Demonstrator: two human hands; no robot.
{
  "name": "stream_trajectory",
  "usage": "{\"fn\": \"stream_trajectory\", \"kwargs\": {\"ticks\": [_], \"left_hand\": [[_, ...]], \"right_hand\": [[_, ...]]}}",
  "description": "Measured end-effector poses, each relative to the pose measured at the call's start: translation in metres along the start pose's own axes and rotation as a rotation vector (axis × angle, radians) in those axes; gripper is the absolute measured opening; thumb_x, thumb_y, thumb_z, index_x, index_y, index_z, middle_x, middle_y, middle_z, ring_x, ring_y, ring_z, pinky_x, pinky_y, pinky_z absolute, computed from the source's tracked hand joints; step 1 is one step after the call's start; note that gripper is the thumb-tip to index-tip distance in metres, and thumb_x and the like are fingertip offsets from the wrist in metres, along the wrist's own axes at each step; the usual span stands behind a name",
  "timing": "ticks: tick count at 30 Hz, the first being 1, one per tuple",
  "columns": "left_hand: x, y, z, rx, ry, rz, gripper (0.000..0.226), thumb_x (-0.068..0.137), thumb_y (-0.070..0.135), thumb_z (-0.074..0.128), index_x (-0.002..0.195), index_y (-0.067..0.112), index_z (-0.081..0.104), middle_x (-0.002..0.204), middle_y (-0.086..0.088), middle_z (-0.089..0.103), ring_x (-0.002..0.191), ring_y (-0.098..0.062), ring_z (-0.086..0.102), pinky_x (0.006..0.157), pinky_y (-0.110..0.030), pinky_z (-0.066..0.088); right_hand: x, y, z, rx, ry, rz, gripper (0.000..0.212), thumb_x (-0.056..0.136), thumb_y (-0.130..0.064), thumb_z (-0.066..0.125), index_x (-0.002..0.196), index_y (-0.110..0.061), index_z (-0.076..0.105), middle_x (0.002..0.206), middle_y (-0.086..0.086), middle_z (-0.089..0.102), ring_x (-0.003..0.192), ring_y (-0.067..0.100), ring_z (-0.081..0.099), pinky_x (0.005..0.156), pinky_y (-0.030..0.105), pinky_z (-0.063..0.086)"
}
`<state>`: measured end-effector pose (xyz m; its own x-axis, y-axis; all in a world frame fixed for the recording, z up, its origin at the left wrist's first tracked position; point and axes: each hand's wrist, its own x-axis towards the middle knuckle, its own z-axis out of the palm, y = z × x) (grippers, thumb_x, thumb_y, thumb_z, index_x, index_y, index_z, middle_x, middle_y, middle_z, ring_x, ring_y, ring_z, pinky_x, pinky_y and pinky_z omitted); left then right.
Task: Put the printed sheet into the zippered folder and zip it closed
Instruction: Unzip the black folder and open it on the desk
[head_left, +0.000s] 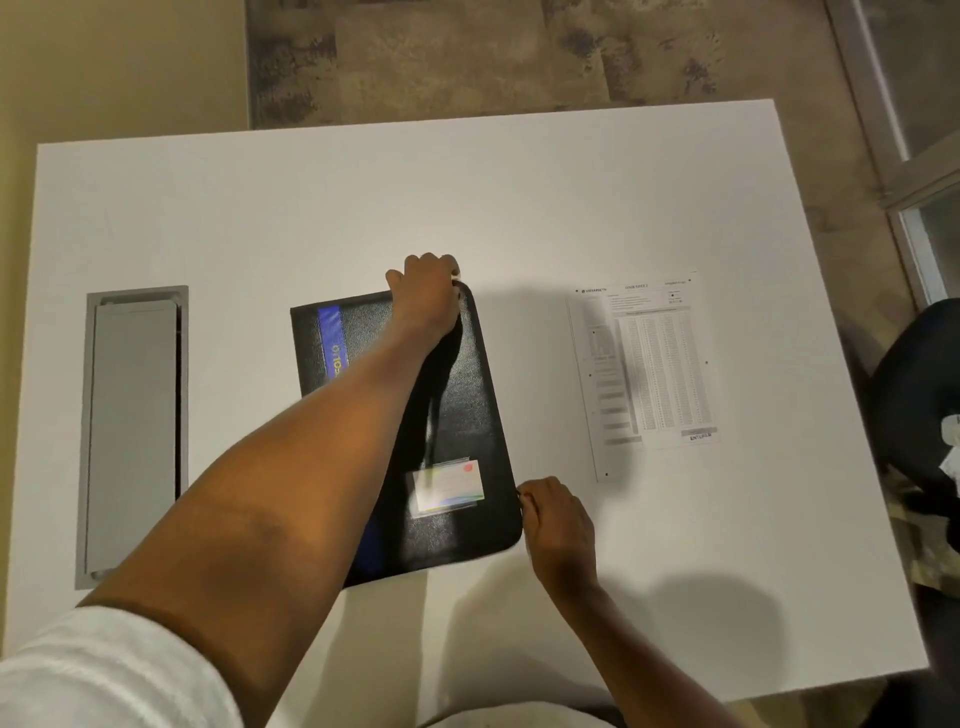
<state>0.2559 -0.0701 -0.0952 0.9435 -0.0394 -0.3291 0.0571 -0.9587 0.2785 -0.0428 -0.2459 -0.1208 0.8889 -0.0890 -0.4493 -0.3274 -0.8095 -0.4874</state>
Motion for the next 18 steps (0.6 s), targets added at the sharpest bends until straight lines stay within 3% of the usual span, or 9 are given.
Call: {"fn": "stream_trajectory", "kwargs": {"ticks": [2, 4, 6, 8, 13, 18], "left_hand": [[-0.030, 0.005, 0.003, -0.011, -0.019, 0.095, 0.048, 0.099, 0.032, 0.058, 0.146, 0.022, 0.055, 0.151, -0.005, 0.053, 0.144, -0.029, 0.042, 0.117, -0.051, 0.029], [-0.075, 0.006, 0.016, 0.041, -0.089, 0.333, 0.065, 0.100, 0.049, 0.054, 0.158, 0.023, 0.041, 0.166, -0.004, 0.036, 0.158, -0.023, 0.026, 0.126, -0.055, 0.018], [-0.127, 0.002, 0.036, 0.102, -0.195, 0.588, 0.082, 0.098, 0.063, 0.049, 0.165, 0.022, 0.025, 0.175, -0.004, 0.015, 0.163, -0.020, 0.006, 0.129, -0.059, 0.003], [-0.170, -0.006, 0.057, 0.168, -0.275, 0.728, 0.098, 0.092, 0.075, 0.047, 0.167, 0.020, 0.016, 0.176, -0.004, 0.003, 0.163, -0.021, -0.004, 0.128, -0.062, -0.004], [-0.232, -0.017, 0.093, 0.420, -0.314, 0.819, 0.124, 0.076, 0.087, 0.055, 0.165, 0.009, 0.016, 0.175, -0.011, 0.010, 0.163, -0.027, 0.004, 0.125, -0.067, 0.008], [-0.241, -0.022, 0.088, 0.414, -0.282, 0.764, 0.110, 0.074, 0.066, 0.072, 0.162, 0.015, 0.027, 0.173, -0.009, 0.018, 0.162, -0.029, 0.010, 0.120, -0.073, 0.017]], "right_hand": [[-0.006, 0.001, 0.002, 0.023, 0.020, 0.048, 0.017, 0.105, -0.021, 0.052, 0.107, -0.019, 0.068, 0.105, 0.000, 0.068, 0.092, 0.020, 0.062, 0.087, 0.039, 0.056], [-0.008, -0.002, 0.002, 0.070, 0.045, 0.073, 0.012, 0.104, -0.022, 0.056, 0.105, -0.020, 0.068, 0.103, -0.001, 0.068, 0.091, 0.018, 0.063, 0.086, 0.035, 0.058], [-0.008, -0.007, 0.001, 0.119, 0.069, 0.081, 0.010, 0.103, -0.023, 0.059, 0.102, -0.020, 0.067, 0.099, -0.002, 0.069, 0.088, 0.016, 0.064, 0.084, 0.033, 0.060], [-0.007, -0.010, -0.001, 0.125, 0.089, 0.078, 0.014, 0.104, -0.026, 0.057, 0.099, -0.019, 0.068, 0.096, -0.002, 0.070, 0.085, 0.016, 0.065, 0.081, 0.032, 0.060], [-0.013, -0.010, -0.005, 0.064, 0.122, 0.018, 0.016, 0.102, -0.020, 0.055, 0.096, -0.014, 0.068, 0.093, 0.003, 0.069, 0.083, 0.022, 0.064, 0.076, 0.037, 0.054], [-0.017, -0.015, -0.008, 0.006, 0.118, 0.000, 0.019, 0.104, -0.019, 0.052, 0.100, -0.010, 0.069, 0.099, 0.009, 0.070, 0.089, 0.029, 0.066, 0.080, 0.045, 0.055]]}}
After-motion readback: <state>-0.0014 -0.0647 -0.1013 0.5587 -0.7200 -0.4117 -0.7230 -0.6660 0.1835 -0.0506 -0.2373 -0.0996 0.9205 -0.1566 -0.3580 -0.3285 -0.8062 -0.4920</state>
